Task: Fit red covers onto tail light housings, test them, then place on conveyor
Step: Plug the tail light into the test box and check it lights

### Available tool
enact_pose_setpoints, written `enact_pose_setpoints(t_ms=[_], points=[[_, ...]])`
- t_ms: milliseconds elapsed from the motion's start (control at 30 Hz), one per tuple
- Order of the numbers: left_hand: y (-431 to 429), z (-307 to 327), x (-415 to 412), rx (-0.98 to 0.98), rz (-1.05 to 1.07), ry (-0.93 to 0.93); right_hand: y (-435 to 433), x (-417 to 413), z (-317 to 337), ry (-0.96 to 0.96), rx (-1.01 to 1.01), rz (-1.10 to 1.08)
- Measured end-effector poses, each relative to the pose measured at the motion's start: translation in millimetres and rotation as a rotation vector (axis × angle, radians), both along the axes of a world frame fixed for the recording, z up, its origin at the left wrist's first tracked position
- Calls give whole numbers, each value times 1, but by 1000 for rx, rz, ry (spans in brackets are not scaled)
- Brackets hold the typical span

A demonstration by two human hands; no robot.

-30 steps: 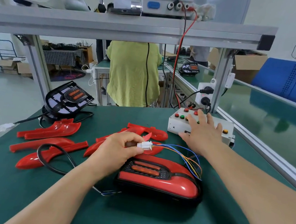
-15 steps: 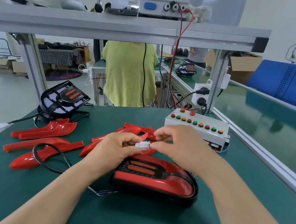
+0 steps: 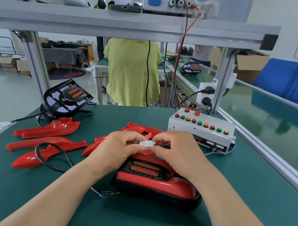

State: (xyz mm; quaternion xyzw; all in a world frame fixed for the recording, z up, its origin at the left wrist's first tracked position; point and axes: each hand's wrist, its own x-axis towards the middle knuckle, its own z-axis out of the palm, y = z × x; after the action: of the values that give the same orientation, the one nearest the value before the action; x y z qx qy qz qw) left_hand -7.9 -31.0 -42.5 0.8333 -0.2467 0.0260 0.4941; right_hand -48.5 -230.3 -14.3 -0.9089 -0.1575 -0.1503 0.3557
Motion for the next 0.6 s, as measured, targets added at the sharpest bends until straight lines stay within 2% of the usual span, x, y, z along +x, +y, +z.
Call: enact_pose_setpoints(t_ms=[367,467,533,600], points=[[-6,8,-5,41,-10,-43,-5,-2,1,-43,-17,25],[3,10,-3,-11,63,-59,-16,1,1,-55,-1,-91],[14,12,1,-47,128,-64,-31,2,2,-18,85,-156],[19,12,2,-52,141,-55,-38,2,2,29,84,-165]])
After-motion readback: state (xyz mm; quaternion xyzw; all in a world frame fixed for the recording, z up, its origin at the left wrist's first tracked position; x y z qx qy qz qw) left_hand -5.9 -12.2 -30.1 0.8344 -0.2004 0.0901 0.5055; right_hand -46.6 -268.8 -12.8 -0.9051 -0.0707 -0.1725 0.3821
